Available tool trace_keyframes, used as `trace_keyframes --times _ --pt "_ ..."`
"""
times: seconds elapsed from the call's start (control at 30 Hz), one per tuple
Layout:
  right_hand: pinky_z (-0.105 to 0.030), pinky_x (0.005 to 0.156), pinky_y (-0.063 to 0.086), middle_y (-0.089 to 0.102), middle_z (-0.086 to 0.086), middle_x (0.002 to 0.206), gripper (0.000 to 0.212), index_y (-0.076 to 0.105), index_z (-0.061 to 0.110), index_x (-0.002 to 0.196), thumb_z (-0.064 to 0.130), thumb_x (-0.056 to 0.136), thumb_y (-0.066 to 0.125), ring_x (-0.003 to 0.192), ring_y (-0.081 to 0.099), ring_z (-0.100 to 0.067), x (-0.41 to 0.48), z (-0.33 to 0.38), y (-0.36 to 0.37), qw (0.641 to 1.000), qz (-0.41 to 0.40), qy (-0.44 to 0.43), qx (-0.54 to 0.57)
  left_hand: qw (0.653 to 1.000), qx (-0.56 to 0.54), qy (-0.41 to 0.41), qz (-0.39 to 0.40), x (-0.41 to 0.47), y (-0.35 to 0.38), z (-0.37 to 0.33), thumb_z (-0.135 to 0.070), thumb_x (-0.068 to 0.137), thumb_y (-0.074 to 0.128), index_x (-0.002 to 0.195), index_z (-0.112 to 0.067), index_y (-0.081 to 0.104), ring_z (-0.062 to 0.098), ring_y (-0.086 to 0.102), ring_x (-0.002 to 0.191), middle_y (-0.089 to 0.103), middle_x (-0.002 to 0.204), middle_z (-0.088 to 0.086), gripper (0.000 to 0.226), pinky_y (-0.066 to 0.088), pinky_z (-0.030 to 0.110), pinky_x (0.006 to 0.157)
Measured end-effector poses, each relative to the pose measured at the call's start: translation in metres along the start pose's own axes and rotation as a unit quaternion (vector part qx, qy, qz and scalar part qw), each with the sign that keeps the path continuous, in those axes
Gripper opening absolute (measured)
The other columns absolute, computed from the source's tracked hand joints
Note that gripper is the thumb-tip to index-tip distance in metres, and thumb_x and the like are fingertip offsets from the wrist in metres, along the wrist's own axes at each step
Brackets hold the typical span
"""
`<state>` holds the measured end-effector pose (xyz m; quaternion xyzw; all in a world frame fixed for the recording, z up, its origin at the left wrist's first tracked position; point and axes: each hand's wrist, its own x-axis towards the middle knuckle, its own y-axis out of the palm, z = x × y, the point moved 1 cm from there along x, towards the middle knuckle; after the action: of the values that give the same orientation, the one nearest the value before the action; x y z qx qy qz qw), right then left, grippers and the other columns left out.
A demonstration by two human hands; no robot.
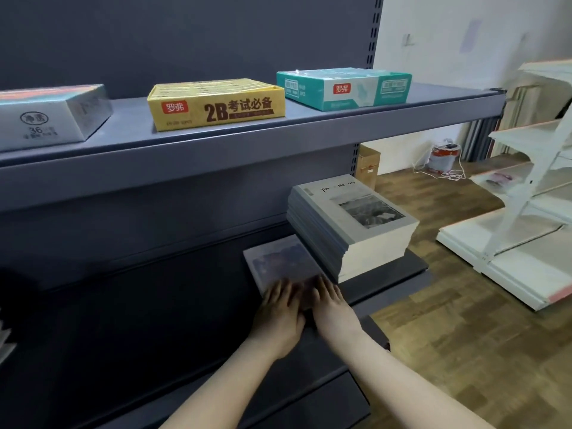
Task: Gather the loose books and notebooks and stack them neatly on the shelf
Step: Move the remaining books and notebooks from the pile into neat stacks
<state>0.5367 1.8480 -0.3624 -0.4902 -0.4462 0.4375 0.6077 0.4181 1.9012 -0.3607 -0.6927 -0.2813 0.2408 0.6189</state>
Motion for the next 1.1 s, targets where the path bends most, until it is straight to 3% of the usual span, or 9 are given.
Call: trace_keyframes --times 0.1,0.2,0.3,0.4,0.47,0.57,0.83,0.97,1.1 --pt "-0.037 0.078 0.056 0.07 -0.019 0.101 0.042 0.073 0.005 0.086 0.024 0.074 0.037 0.094 0.069 -0.031 0.009 -0.004 0.007 1.0 -0.001 -0.005 -0.009 1.0 -0.005 0.009 -0.011 0.011 0.001 0.005 -0.03 0.098 0.031 0.151 -0.016 0.015 0.022 0.003 0.146 0.01 0.158 0.006 0.057 0.001 0.036 0.119" --pt "-0.039 0.073 0.057 0.07 -0.022 0.099 0.022 0.071 0.001 0.087 0.007 0.067 0.067 0.09 0.07 -0.034 0.022 -0.011 0.004 0.999 -0.039 -0.026 -0.024 0.999 -0.018 0.019 -0.034 0.02 0.001 0.008 -0.035 0.092 0.018 0.149 -0.015 0.023 0.024 0.009 0.146 0.018 0.157 0.007 0.06 0.002 0.035 0.119" --pt "-0.035 0.061 0.058 0.071 -0.022 0.093 0.034 0.07 0.001 0.082 -0.006 0.049 0.078 0.081 0.071 -0.033 0.036 -0.017 0.005 0.998 -0.046 -0.027 0.031 0.998 -0.022 0.019 -0.054 0.028 0.005 0.011 -0.042 0.073 -0.005 0.148 -0.013 0.025 0.025 0.013 0.145 0.022 0.155 0.009 0.086 0.005 0.035 0.119" --pt "-0.033 0.089 0.052 0.059 -0.029 0.121 0.038 0.064 -0.005 0.108 -0.009 0.071 0.066 0.11 0.061 -0.036 0.043 -0.015 0.0 0.996 -0.063 -0.036 0.052 0.997 -0.022 0.015 -0.066 0.037 0.005 0.015 -0.041 0.073 -0.006 0.147 -0.013 0.027 0.024 0.014 0.144 0.024 0.155 0.008 0.086 0.007 0.037 0.118" --pt "-0.03 0.114 0.022 0.025 -0.022 0.151 0.045 0.037 0.0 0.14 -0.001 0.095 0.041 0.141 0.027 -0.029 0.045 -0.017 0.001 0.998 -0.024 -0.035 0.045 0.997 -0.028 0.009 -0.073 0.041 0.005 0.017 -0.039 0.075 -0.001 0.145 -0.013 0.034 0.025 0.018 0.143 0.03 0.152 0.009 0.082 0.01 0.038 0.118" --pt "-0.025 0.115 0.01 0.015 -0.013 0.157 0.048 0.027 0.009 0.147 0.004 0.1 0.029 0.145 0.014 -0.022 0.051 -0.02 0.002 0.998 -0.008 -0.028 0.062 0.992 -0.061 -0.004 -0.111 0.043 0.002 0.018 -0.031 0.079 0.013 0.134 -0.01 0.05 0.027 0.036 0.135 0.048 0.14 0.008 0.07 0.022 0.04 0.115" --pt "-0.033 0.109 0.03 0.029 -0.007 0.153 0.056 0.034 0.014 0.146 -0.002 0.093 0.039 0.139 0.03 -0.024 0.068 -0.016 0.009 0.993 -0.034 0.012 0.116 0.965 -0.133 -0.08 -0.209 0.048 0.009 0.025 -0.013 0.087 0.044 0.115 -0.006 0.065 0.032 0.055 0.117 0.061 0.123 0.012 0.035 0.043 0.043 0.102" --pt "-0.038 0.074 0.055 0.063 -0.018 0.113 0.042 0.07 0.005 0.104 -0.014 0.068 0.062 0.101 0.062 -0.037 0.063 -0.02 0.012 0.976 -0.155 -0.017 0.151 0.963 -0.131 -0.09 -0.216 0.048 0.013 0.026 -0.017 0.09 0.044 0.115 -0.005 0.065 0.036 0.056 0.116 0.062 0.121 0.016 0.035 0.043 0.045 0.1" --pt "-0.034 0.047 0.049 0.063 -0.013 0.076 0.011 0.068 0.004 0.069 -0.003 0.065 0.06 0.066 0.061 -0.034 0.056 -0.016 0.008 0.963 -0.225 0.001 0.15 0.962 -0.134 -0.112 -0.211 0.05 0.012 0.025 -0.021 0.091 0.036 0.113 -0.004 0.067 0.039 0.056 0.116 0.063 0.119 0.019 0.041 0.045 0.046 0.096"
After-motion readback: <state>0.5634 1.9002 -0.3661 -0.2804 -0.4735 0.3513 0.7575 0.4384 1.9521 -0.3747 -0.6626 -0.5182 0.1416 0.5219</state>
